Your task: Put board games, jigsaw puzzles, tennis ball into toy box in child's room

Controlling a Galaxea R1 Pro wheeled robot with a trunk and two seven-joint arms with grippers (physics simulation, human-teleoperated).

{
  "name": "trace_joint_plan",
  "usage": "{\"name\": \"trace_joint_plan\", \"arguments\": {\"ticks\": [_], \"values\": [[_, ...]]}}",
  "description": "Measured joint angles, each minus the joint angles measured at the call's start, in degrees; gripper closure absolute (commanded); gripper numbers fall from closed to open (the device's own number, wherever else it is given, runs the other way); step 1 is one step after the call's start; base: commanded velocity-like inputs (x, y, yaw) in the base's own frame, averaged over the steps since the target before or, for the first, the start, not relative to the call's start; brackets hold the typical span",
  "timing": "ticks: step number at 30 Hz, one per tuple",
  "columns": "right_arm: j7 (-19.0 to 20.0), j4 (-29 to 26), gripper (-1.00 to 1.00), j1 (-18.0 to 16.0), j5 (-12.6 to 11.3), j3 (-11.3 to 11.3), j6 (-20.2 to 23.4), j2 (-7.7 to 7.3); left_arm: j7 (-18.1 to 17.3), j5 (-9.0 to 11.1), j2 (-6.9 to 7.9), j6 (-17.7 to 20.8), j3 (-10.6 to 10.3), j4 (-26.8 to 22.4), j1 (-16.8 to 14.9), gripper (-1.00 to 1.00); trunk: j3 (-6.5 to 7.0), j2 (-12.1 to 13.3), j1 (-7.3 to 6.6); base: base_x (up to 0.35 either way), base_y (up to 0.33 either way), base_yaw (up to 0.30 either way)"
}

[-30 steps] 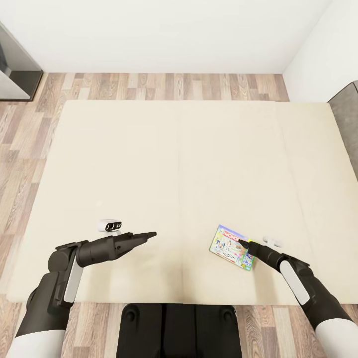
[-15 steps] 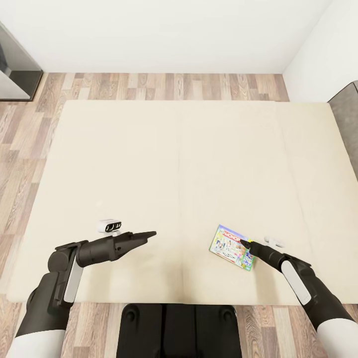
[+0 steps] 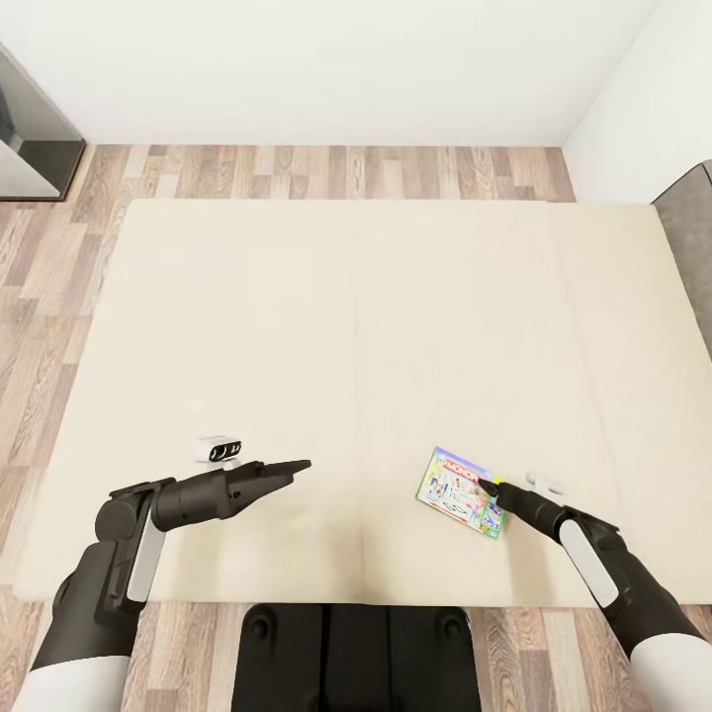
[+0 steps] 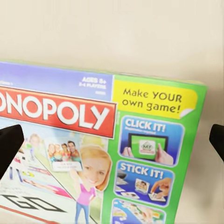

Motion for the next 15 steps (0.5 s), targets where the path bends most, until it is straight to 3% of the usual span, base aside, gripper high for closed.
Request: {"name": "trace_joint_plan", "arguments": {"ticks": [15], "values": [[0.03, 0.75, -1.0, -0.07, 0.03, 0.0, -0.02, -0.07, 0.0, -0.05, 0.0, 0.0, 0.0, 0.0, 0.0, -1.0, 0.0, 0.0, 0.0, 0.0, 0.0, 0.0]]}}
